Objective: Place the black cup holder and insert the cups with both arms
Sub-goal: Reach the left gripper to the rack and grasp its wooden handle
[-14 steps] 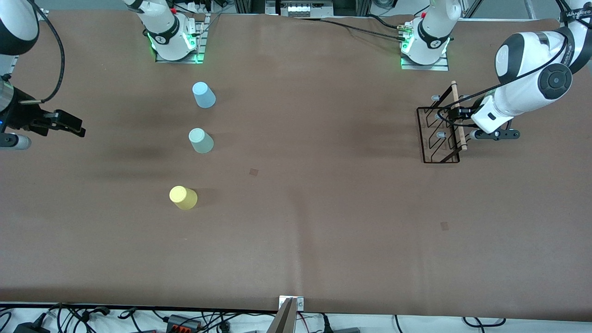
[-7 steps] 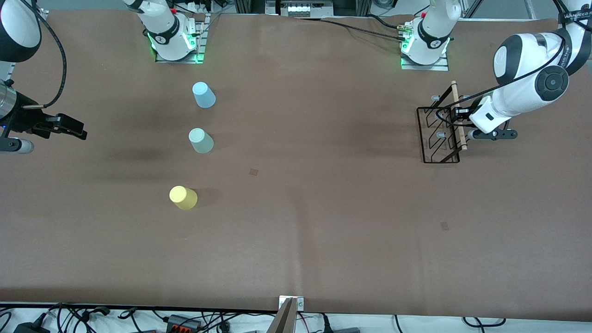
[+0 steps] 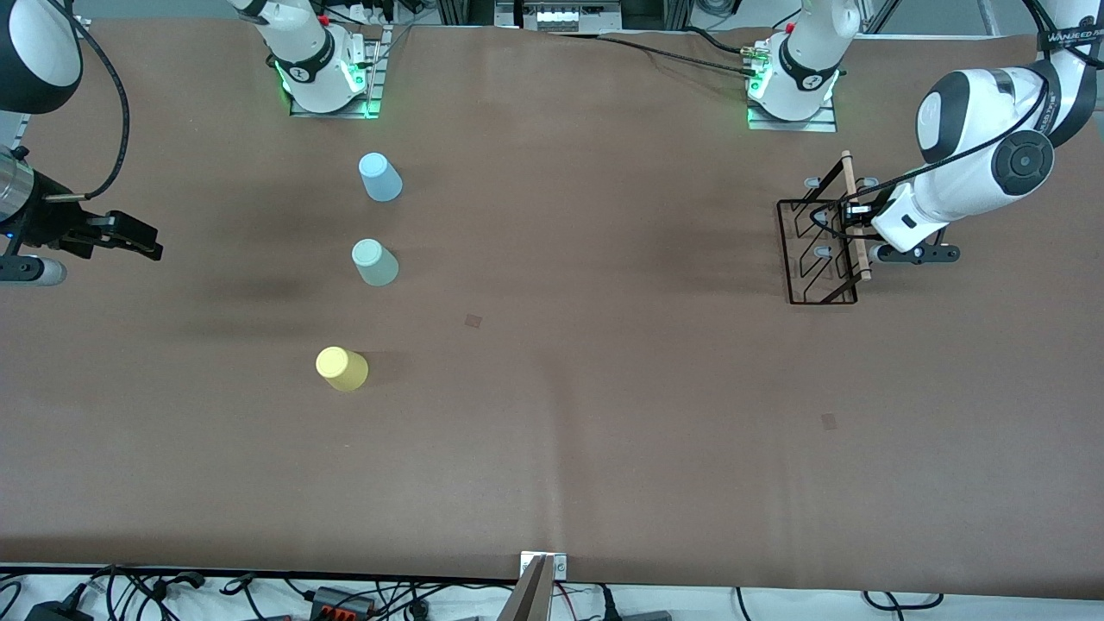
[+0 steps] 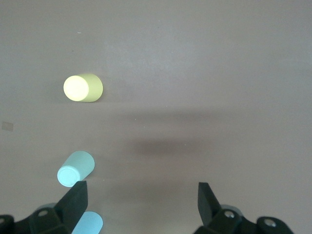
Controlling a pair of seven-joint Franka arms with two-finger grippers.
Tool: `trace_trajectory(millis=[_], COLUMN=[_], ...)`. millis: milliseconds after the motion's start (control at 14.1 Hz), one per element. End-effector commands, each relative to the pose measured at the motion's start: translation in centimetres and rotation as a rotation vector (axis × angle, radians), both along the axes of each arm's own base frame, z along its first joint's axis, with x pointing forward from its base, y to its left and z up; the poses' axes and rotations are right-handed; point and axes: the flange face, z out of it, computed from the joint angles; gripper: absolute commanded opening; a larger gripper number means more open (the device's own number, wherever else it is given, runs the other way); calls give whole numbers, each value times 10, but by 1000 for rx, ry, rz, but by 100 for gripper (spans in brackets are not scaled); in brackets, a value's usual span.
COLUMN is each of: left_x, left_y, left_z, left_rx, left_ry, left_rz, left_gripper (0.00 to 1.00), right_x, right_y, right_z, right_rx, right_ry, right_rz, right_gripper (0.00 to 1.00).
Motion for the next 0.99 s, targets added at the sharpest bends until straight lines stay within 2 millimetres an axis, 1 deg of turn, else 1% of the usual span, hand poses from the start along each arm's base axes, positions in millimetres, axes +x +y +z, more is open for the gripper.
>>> trace_trajectory(millis=[0,71,213,284,355,426,497,568,639,709,780,922], left_x=[0,2,7,15,25,38,50,61,74,85,93,103], left_y=[1,1,1,0,-6,-16,-33,-40,-48,-60,-80,-134], left_z=[2,4,15,25,40,60,80,99,115,126,135,146], left_rx=[-21,-24,-24,-22,-23,-24,-47,-75,-117,-168,-209,-236], left_ry=[-11,-17,-37,-60,-72,-89,-91,-87,-83,-75,-74,-82], left_rz=[2,6,5,5,-11,-29,-41,-32,-16,-9,-26,-58], left_gripper=[4,1,1,1,0,0,0,0,0,0,0,0], right_x=[-6,-9,-12,-14,-15,-15,-17,-17,-17,-17,-17,-17], right_y=[3,2,3,3,3,2,0,0,0,0,0,0], right_z=[12,16,20,25,28,29,31,31,30,30,26,21], right_rx=[-14,-11,-8,-8,-10,-10,-9,-9,-9,-7,-5,-3], right_ry=[-26,-32,-36,-43,-49,-49,-51,-51,-51,-51,-42,-30], right_rz=[-3,-5,-6,-6,-5,-7,-9,-9,-10,-11,-12,-13], right_gripper=[100,100,100,100,100,100,100,100,100,100,100,100])
